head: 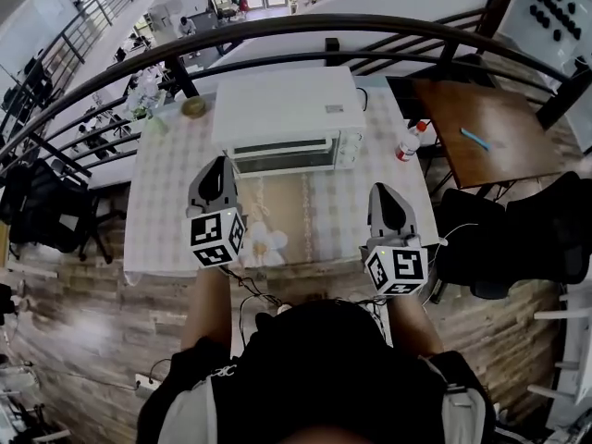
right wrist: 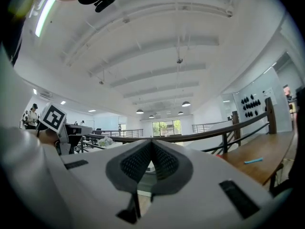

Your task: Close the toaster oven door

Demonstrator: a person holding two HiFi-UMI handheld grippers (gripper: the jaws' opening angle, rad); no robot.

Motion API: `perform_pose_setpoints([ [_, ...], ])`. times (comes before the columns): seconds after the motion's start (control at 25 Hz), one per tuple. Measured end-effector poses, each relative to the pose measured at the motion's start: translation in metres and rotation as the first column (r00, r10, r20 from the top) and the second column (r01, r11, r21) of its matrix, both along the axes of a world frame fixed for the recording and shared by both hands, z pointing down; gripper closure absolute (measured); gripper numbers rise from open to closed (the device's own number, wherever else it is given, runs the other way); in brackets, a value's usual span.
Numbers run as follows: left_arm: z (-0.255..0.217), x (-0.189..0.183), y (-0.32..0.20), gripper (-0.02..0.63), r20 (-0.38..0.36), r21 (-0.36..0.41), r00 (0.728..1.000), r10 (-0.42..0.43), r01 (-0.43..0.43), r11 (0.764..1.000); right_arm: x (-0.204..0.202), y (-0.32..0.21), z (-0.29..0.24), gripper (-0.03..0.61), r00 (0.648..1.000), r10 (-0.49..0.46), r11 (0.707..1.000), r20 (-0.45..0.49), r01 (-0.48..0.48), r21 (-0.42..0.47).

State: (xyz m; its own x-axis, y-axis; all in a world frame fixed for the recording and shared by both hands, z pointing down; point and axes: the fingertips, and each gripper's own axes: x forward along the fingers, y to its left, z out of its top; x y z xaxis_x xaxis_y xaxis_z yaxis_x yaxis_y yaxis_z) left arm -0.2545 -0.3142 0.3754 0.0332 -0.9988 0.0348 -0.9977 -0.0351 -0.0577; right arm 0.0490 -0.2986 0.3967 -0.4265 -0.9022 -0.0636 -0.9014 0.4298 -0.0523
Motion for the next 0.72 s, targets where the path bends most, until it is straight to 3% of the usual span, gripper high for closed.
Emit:
perform_pose_setpoints([
  [0.2,-0.012,0.029,0.044,0.589,0.028,0.014,0.999,0.02,-0.02,1.0,-0.022,0.002,-0.014,0.586,0.998,-0.066,0.997,0.009,0.065,0.05],
  [0.4,-0.007,0.042,0.065,0.589,0.057,0.0,0.998,0.011,-0.011,1.0,-0.038,0.006,-0.009,0.586,0.99,-0.141,0.99,-0.002,0.141,0.032],
  [0.72,-0.003,0.053,0.08,0.589,0.096,-0.003,0.995,-0.008,0.008,1.0,-0.036,0.015,-0.005,0.587,0.986,-0.164,0.986,-0.01,0.164,0.019],
])
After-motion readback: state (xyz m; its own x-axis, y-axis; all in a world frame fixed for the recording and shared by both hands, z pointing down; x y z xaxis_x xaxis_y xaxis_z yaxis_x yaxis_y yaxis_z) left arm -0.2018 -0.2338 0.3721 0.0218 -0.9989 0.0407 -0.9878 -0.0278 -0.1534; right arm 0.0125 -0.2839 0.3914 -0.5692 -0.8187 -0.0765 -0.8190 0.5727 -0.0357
